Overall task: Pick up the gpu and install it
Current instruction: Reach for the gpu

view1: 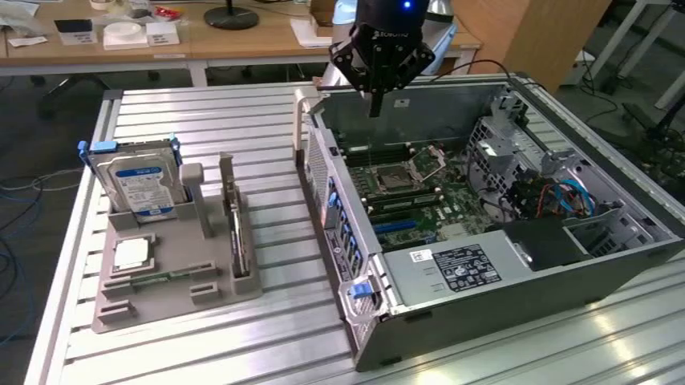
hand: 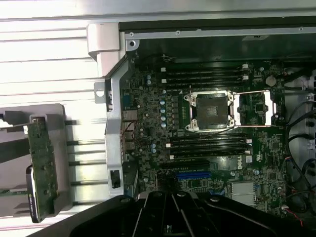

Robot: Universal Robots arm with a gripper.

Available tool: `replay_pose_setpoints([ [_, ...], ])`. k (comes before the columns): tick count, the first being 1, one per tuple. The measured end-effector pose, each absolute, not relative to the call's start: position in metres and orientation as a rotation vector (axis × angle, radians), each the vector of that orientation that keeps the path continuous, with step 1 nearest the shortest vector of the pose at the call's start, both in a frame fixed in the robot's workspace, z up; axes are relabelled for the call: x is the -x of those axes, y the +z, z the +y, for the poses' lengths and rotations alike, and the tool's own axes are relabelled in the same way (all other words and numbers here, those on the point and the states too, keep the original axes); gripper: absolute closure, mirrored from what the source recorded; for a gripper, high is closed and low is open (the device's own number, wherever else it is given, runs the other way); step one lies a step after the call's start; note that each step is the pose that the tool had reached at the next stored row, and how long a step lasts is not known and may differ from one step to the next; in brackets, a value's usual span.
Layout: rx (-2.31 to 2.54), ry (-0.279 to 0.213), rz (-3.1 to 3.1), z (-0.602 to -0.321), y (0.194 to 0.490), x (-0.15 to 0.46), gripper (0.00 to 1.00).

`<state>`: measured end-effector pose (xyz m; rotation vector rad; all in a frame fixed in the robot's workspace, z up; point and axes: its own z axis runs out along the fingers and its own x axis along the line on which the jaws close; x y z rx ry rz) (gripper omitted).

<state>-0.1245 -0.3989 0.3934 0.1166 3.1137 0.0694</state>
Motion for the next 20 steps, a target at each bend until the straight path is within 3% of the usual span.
replay_pose_setpoints([
  [20,-0.117,0.07,3.114,-0.4,0.393,0.169,0.89],
])
